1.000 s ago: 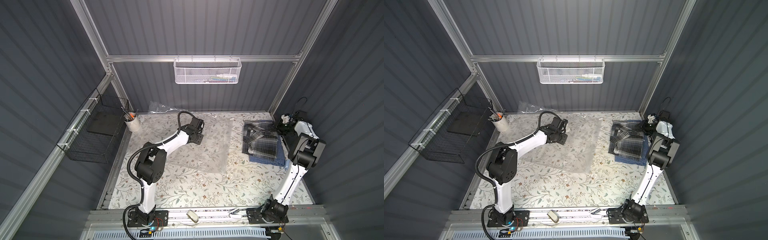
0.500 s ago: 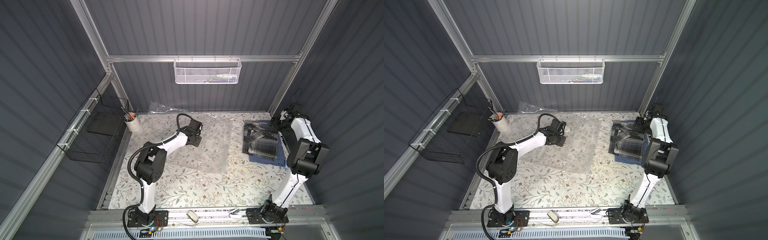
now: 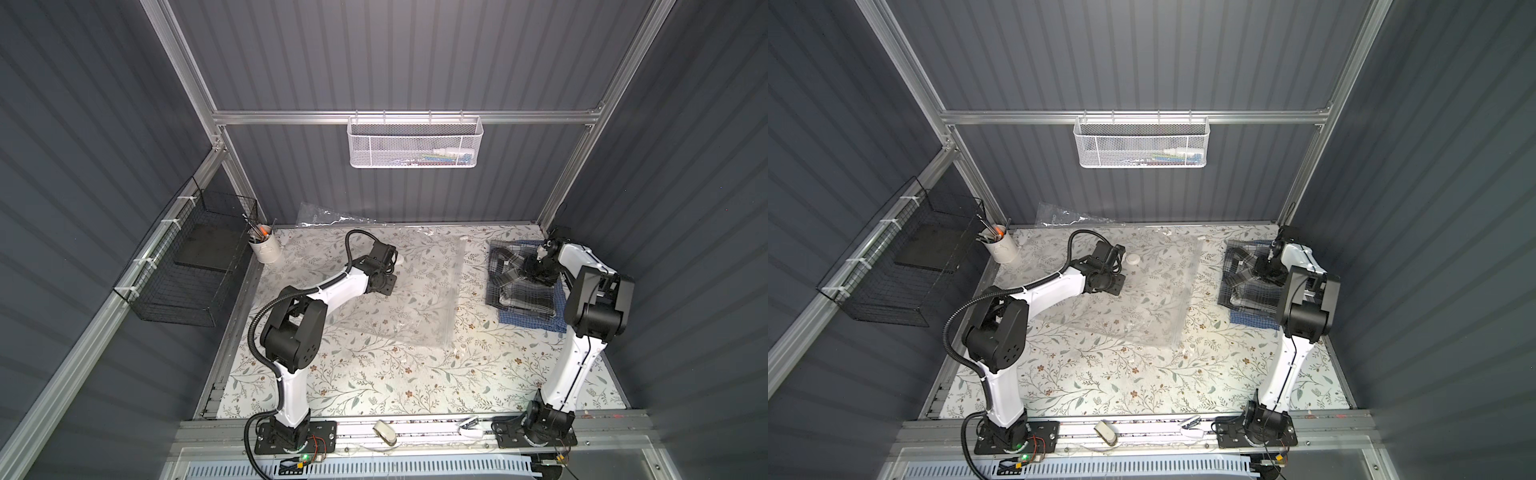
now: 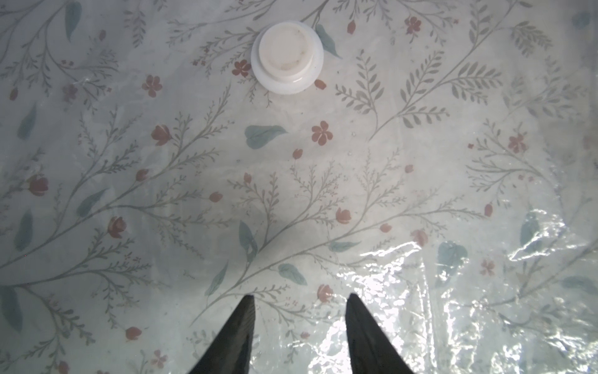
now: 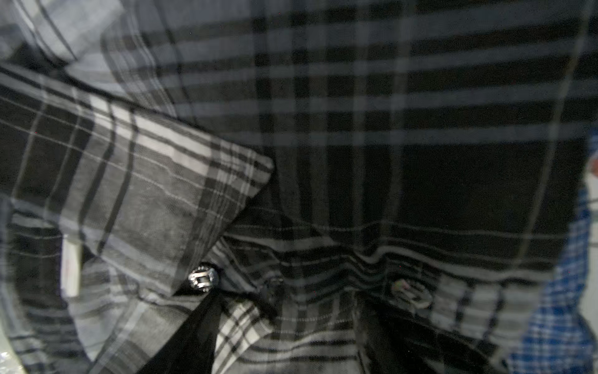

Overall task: Take the shirt out of the vacuum bag
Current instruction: Place the vacuum bag at the center of the board.

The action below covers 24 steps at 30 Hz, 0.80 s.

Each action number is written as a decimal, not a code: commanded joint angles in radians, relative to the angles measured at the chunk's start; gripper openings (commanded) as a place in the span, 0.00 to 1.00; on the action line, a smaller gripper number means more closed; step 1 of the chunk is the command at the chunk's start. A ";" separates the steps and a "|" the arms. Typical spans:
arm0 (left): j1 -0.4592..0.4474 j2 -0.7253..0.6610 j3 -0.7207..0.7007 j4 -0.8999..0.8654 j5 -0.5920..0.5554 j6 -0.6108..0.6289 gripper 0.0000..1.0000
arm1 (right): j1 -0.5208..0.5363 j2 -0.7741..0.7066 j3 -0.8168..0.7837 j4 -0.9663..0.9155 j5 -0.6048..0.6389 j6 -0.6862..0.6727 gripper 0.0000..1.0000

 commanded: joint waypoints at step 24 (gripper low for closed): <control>0.068 -0.119 -0.114 0.092 0.032 -0.012 0.50 | 0.230 -0.144 -0.166 0.036 0.036 0.008 0.64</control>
